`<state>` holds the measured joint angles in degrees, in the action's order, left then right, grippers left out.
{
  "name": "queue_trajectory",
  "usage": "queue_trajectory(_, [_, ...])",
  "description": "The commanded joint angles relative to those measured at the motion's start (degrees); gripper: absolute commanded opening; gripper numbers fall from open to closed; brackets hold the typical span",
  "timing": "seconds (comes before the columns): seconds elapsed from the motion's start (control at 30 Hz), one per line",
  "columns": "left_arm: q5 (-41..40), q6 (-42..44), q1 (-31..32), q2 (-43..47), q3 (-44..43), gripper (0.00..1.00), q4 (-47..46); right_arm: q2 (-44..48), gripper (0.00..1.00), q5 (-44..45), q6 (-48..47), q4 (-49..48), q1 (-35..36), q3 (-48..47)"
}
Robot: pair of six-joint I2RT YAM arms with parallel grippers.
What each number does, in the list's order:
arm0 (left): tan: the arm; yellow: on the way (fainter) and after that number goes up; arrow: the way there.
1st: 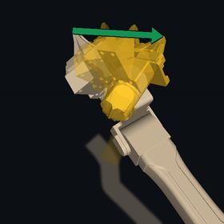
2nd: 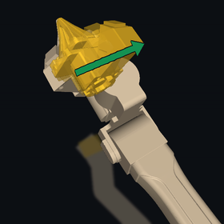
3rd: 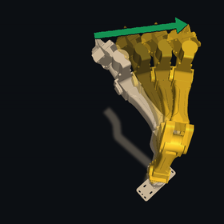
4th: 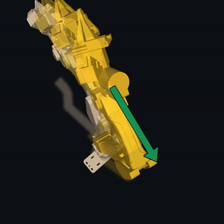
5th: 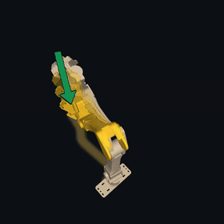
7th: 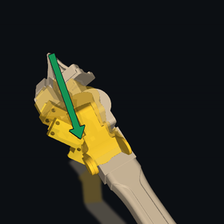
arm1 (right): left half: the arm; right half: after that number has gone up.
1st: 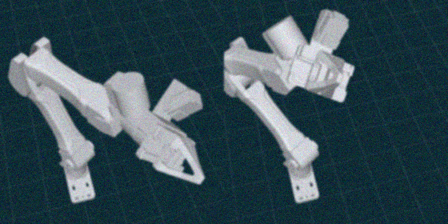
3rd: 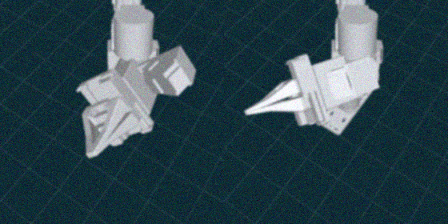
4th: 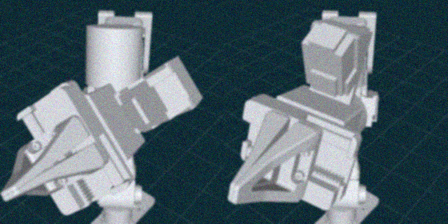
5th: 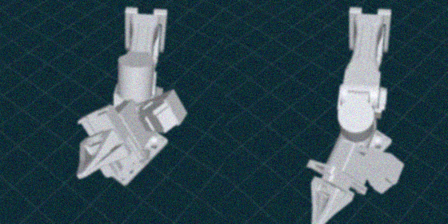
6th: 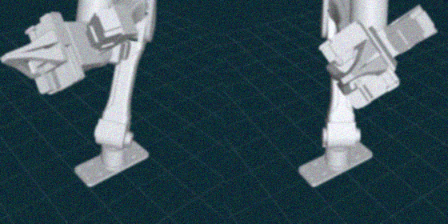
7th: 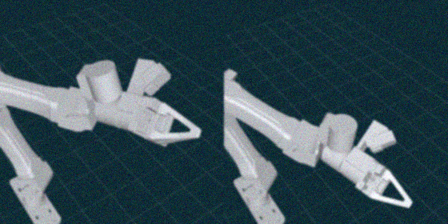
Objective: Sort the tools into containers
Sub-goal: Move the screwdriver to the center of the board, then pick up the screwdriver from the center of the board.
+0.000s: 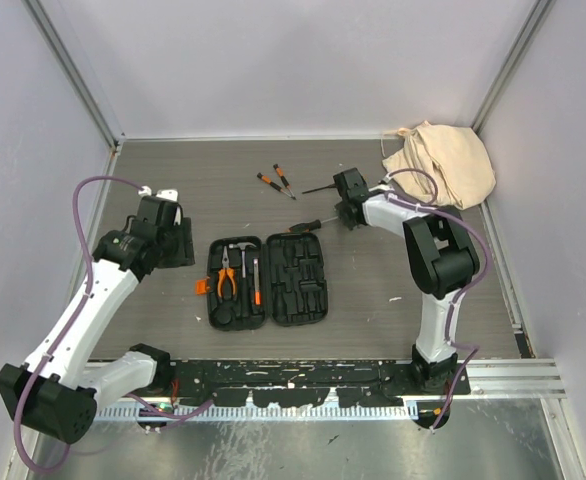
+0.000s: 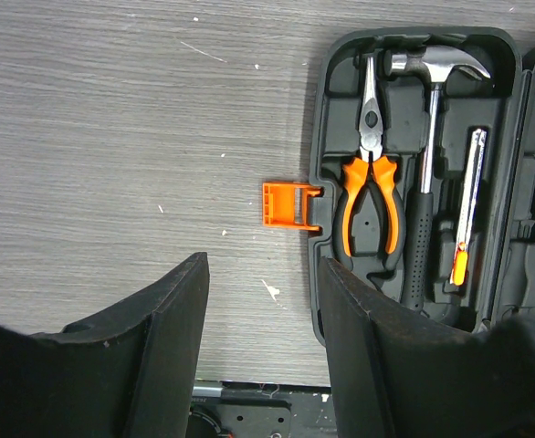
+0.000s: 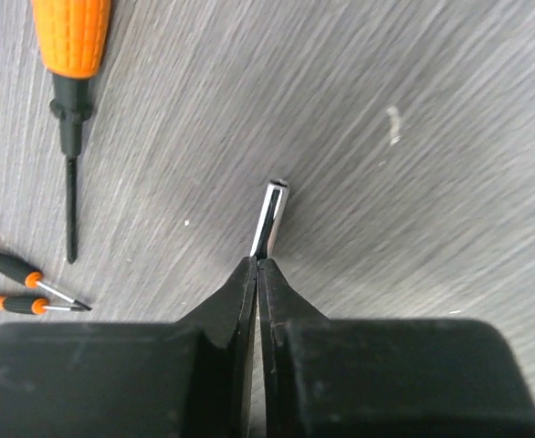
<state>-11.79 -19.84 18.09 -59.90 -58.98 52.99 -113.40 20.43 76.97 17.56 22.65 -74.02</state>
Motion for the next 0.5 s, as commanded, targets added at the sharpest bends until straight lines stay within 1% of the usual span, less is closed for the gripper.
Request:
queue_trajectory(0.0, [0.10,1.03,-0.32,-0.09,-0.08,0.53,-2.14,5.96,0.13,3.45,-7.21,-1.07,-1.04,3.00])
queue_trajectory(0.07, [0.19,1.03,-0.32,-0.09,-0.06,0.52,-2.12,7.79,0.22,3.60,-9.14,-1.66,-1.04,3.25])
queue_trajectory(0.13, [0.32,1.00,-0.32,-0.17,-0.08,0.53,-2.16,8.11,0.32,2.54,-9.95,0.24,-1.04,1.63])
queue_trajectory(0.17, [0.28,1.02,-0.32,-0.20,-0.07,0.53,-2.18,7.97,0.35,1.77,-10.00,1.03,-0.83,0.86])
queue_trajectory(0.3, [0.17,1.11,-0.27,-0.22,-0.08,0.52,-2.20,6.73,0.41,-1.12,-7.49,3.39,0.18,-1.19])
queue_trajectory(0.47, [0.09,0.99,-0.30,-0.24,0.01,0.53,-2.28,4.87,0.45,-1.58,-3.30,6.89,2.35,-4.49])
